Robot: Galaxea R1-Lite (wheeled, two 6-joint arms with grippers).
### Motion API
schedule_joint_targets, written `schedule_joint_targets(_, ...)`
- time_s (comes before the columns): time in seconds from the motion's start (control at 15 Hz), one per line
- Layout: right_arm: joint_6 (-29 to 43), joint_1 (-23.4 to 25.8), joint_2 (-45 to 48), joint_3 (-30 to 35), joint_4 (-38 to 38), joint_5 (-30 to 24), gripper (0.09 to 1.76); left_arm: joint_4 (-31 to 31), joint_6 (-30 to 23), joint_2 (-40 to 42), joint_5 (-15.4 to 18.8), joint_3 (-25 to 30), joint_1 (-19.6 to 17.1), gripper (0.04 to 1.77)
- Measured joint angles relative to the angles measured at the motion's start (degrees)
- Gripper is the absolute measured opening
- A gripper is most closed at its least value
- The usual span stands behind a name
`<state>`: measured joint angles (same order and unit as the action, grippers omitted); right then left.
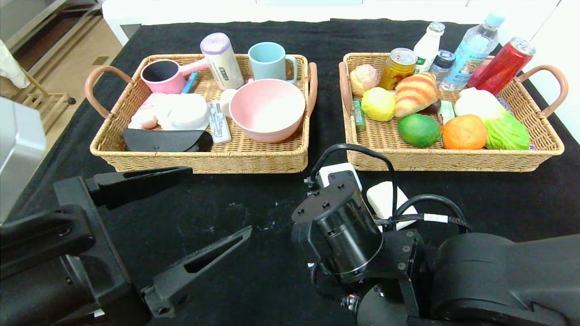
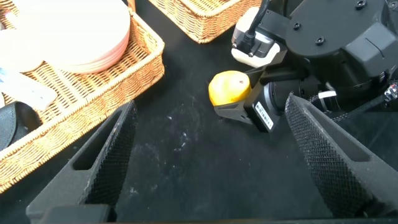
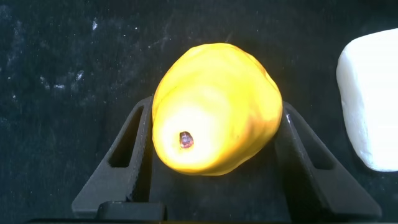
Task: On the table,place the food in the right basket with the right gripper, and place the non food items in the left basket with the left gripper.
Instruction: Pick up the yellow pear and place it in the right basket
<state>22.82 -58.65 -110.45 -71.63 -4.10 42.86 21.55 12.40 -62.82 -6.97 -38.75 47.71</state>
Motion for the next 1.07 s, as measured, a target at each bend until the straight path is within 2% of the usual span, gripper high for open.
schedule_joint_targets(0.6,-0.17,-0.11,0.22,0.09,0.27,-0.09,1.18,0.02,0.37,0.0,0.2,0.23,0.0,1.72)
schedule_joint_targets(1.07,-0.91,-1.0,3.83,-0.28,2.23,0.77,1.17,0.09,0.37,-0.02,0.26,0.28,0.0,1.72)
